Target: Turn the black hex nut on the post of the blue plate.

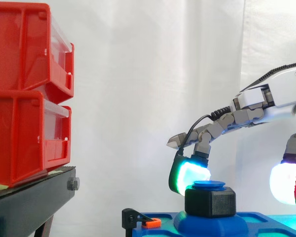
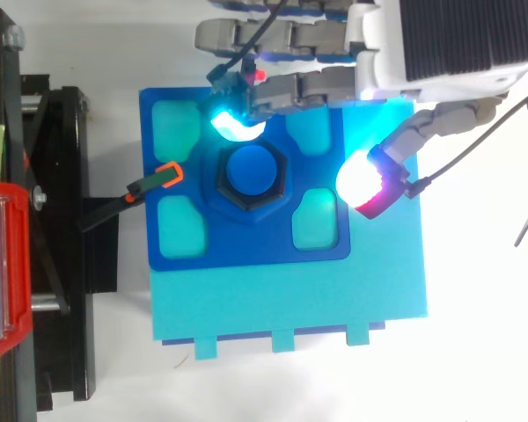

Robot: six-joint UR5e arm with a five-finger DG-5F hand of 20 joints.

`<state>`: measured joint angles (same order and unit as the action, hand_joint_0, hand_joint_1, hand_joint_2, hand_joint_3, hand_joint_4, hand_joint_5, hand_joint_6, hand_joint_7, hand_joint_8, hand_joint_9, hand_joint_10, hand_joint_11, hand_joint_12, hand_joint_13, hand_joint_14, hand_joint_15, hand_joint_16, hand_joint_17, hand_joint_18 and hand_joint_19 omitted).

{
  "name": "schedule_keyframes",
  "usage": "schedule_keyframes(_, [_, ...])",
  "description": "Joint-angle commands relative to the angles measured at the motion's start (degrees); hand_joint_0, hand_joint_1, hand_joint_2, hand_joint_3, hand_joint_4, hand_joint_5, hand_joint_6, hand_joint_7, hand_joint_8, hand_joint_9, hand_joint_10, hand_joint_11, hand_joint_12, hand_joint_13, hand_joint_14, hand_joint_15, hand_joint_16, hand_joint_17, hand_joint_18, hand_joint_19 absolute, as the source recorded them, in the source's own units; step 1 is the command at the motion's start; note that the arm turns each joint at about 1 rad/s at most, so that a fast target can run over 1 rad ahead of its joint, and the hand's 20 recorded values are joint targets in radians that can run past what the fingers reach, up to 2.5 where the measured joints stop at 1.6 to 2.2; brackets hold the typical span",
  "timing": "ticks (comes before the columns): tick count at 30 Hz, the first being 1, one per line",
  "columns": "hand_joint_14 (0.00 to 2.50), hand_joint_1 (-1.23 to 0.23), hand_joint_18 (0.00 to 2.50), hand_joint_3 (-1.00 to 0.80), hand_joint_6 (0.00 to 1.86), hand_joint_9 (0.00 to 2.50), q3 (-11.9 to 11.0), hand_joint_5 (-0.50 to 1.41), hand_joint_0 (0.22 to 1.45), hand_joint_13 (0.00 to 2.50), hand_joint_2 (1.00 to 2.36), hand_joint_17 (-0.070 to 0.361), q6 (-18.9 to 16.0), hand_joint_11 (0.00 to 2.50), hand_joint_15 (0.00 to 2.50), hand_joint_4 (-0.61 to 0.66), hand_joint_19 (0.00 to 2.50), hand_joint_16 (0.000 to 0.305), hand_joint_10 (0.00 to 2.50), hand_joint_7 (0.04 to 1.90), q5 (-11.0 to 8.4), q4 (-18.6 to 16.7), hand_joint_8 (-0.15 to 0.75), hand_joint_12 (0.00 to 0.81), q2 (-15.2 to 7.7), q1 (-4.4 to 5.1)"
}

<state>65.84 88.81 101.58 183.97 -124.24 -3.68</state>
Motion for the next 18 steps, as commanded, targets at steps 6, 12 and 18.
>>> schedule_keyframes(6, [0.0,-0.66,0.0,-0.5,0.5,0.0,-0.53,-0.3,0.35,0.0,1.0,0.133,-0.48,0.0,0.0,0.04,0.02,0.059,0.0,0.66,0.02,0.07,0.172,0.373,0.05,-0.27])
schedule_keyframes(12, [0.0,-0.66,0.0,-0.5,0.5,0.0,-2.56,-0.3,0.35,0.0,1.0,0.133,-0.57,0.0,0.0,0.04,0.03,0.059,0.0,0.66,0.46,0.78,0.172,0.372,0.05,-0.71])
schedule_keyframes(18, [0.0,-0.73,0.0,-0.5,0.5,0.0,-4.31,-0.3,0.36,0.0,1.0,0.129,-2.06,0.0,0.0,0.03,0.02,0.057,0.0,0.66,0.46,0.6,0.165,0.364,0.05,-0.97])
